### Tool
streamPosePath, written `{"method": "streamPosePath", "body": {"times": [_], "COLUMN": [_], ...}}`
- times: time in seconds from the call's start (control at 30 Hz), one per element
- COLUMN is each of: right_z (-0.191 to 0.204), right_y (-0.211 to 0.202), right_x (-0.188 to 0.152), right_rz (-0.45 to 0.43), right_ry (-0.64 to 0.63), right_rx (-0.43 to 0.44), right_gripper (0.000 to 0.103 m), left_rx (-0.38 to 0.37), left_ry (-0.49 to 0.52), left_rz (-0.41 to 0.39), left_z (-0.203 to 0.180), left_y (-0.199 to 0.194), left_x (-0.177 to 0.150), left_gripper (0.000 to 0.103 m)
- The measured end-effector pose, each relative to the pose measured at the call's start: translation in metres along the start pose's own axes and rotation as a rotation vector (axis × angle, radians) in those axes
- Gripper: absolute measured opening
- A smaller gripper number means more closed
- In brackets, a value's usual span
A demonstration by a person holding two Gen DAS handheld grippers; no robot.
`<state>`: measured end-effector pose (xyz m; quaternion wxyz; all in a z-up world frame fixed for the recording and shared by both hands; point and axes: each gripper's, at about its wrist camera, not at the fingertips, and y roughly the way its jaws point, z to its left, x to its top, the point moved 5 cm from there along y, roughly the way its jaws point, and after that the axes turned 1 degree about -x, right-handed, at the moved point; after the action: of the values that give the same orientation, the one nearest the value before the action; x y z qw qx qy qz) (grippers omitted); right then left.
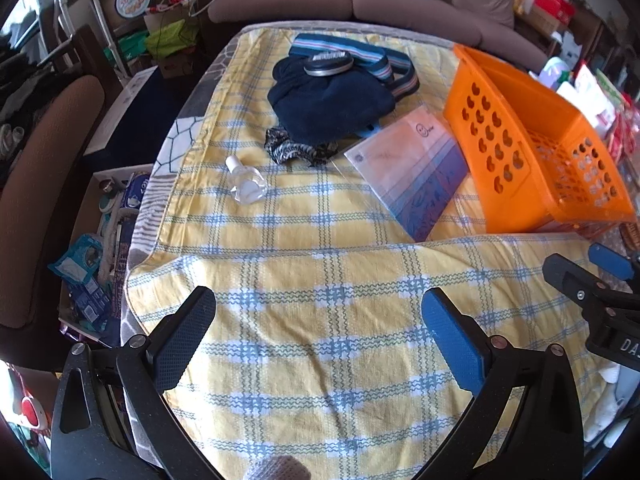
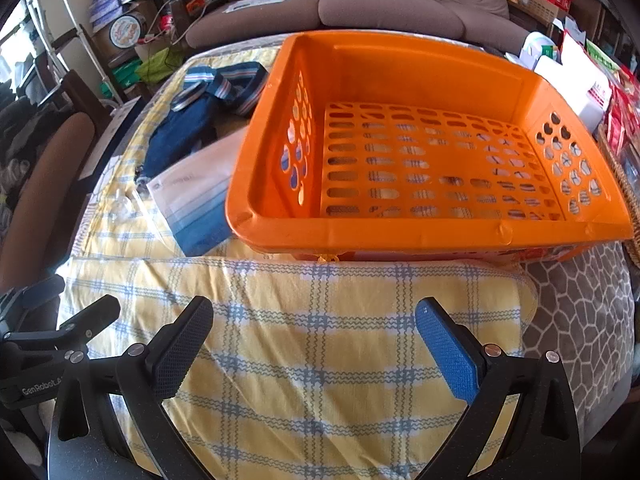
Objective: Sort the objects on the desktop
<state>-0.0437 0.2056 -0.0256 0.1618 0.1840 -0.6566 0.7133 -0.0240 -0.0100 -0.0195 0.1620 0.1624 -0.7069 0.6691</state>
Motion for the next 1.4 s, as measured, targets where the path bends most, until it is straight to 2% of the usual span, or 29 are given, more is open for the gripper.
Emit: {"method": "streamPosePath", "body": {"times": [0.2, 0.33, 0.43, 0.53, 0.77, 1.0, 1.17, 1.4], "right_z": [0.013, 0.03, 0.043, 0.053, 0.071, 0.091, 0.094, 0.099], "right_y": [-0.037, -0.062, -0.072, -0.074, -0.062, -0.049, -0.034, -0.016], "right_x": [0.011, 0.026, 0.039, 0.053, 0.081, 0.105, 0.131, 0.175], "right_rz": [-0.077, -0.16, -0.191, -0.188, -0.177, -0.163, -0.124, -0.092], "right_ry": [-0.041, -0.117, -0.163, -0.171, -0.159, -0.172, -0.144, -0.117], "right_rx": [0.008, -0.026, -0.023, 0.016, 0.064, 0.081, 0.11, 0.111], "right_gripper": [0.103, 0.103, 0.103, 0.103, 0.102, 0.101, 0.095, 0.09], "left_rx": [-0.017, -0.042, -0.029, -0.011, -0.039, -0.06, -0.077, -0.108], "left_ry": [-0.009, -0.014, -0.017, -0.044, -0.146, -0.151, -0.146, -0.193], "left_rz": [-0.058, -0.073, -0.093, -0.103, -0.053, -0.03, -0.024, 0.046], "left_z": [0.006, 0.017, 0.033, 0.055, 0.093, 0.093, 0.093, 0.109], "left_y": [-0.026, -0.035, -0.039, -0.041, -0.027, -0.012, -0.001, 0.034], "left_x": [0.011, 0.019, 0.03, 0.041, 0.054, 0.067, 0.083, 0.095], "left_gripper": [0.103, 0.103, 0.103, 0.103, 0.103, 0.103, 0.103, 0.103]}}
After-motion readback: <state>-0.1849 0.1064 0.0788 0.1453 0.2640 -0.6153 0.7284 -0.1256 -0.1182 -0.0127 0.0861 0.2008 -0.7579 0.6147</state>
